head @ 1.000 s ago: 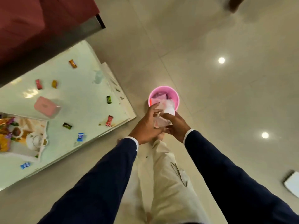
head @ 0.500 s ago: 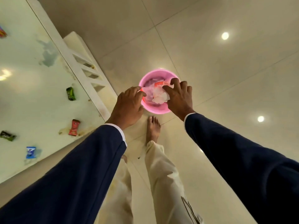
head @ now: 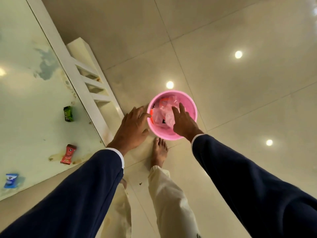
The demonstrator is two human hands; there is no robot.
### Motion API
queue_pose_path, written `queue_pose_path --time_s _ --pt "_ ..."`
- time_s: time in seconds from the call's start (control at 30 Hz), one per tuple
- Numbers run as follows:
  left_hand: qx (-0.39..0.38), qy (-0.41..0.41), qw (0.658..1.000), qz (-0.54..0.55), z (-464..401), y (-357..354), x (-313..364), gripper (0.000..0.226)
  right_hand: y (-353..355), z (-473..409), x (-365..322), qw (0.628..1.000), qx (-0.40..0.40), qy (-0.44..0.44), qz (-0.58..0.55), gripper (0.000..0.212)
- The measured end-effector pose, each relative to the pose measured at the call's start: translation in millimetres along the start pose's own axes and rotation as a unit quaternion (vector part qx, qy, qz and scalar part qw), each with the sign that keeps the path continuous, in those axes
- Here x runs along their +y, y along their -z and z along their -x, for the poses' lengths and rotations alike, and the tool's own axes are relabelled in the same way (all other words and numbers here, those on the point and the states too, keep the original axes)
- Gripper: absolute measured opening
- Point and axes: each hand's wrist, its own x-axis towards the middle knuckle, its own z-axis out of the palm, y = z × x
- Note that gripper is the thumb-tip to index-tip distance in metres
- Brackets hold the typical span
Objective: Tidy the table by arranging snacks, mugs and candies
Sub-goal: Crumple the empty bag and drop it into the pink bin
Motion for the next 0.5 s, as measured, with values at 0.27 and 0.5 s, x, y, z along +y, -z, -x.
queue_pose_path --time_s 0.27,0.5 --pt "-0.004 0.062 0.993 -0.101 58.2 101.1 53.8 0.094 93.9 95.5 -47.4 0.982 0.107 0.134 0.081 0.084" --pt "0.113 0.111 0.978 -0.139 160.6 219.3 76.7 0.096 198.4 191.9 -156.8 0.948 0.187 0.224 0.128 0.089"
